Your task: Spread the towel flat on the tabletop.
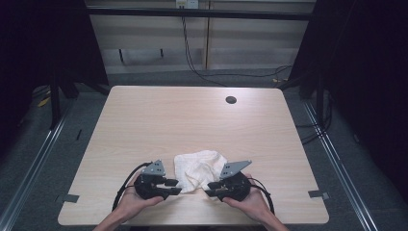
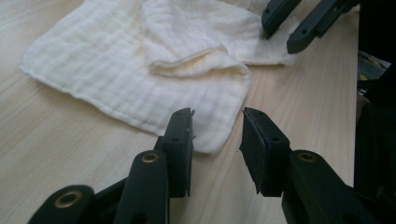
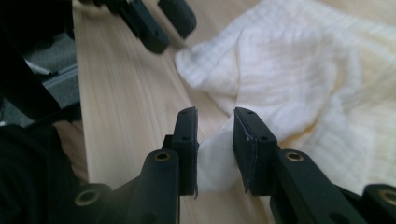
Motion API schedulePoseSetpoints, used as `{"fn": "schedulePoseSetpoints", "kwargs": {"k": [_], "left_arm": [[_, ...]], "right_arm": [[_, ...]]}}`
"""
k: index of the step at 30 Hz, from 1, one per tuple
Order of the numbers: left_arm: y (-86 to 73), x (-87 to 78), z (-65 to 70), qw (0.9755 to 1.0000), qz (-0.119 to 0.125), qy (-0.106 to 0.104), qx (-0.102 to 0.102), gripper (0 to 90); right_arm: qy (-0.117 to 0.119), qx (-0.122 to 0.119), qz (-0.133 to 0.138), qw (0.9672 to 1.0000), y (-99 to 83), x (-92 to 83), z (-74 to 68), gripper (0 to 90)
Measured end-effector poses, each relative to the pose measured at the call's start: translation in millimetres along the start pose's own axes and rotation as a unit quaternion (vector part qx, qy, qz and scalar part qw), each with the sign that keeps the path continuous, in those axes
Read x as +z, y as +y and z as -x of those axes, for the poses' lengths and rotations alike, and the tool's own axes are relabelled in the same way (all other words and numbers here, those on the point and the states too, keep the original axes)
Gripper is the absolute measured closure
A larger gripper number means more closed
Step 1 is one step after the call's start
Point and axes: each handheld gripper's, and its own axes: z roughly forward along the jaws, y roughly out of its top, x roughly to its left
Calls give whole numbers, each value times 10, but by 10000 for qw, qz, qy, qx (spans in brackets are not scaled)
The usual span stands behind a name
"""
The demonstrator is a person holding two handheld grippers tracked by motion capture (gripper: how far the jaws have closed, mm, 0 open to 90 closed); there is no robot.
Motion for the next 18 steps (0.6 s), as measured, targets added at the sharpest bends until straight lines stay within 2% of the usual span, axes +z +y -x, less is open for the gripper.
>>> {"fn": "schedulePoseSetpoints", "kwargs": {"k": [6,12,15,16,17,18], "left_arm": [[-12,-31,-32,9999,58,62,-117,589],[-15,-81,-61,9996,166,97,-186,584],[-16,-78,-61,9996,212,80,-178,585],[-16,-78,-55,9995,269,132,-130,585],[-11,-80,-48,9994,295,127,-118,586],[-5,-76,-48,9995,298,84,-112,586]], "right_arm": [[-87,-91,-243,9996,-58,21,-25,650],[-216,-233,-273,9991,-137,-27,-15,653],[-320,-590,-249,9974,-171,-16,-58,672],[-320,-590,-249,9974,-171,-16,-58,672],[-413,-722,-225,9963,-186,-15,-82,675],[-413,-722,-225,9963,-186,-15,-82,675]]}}
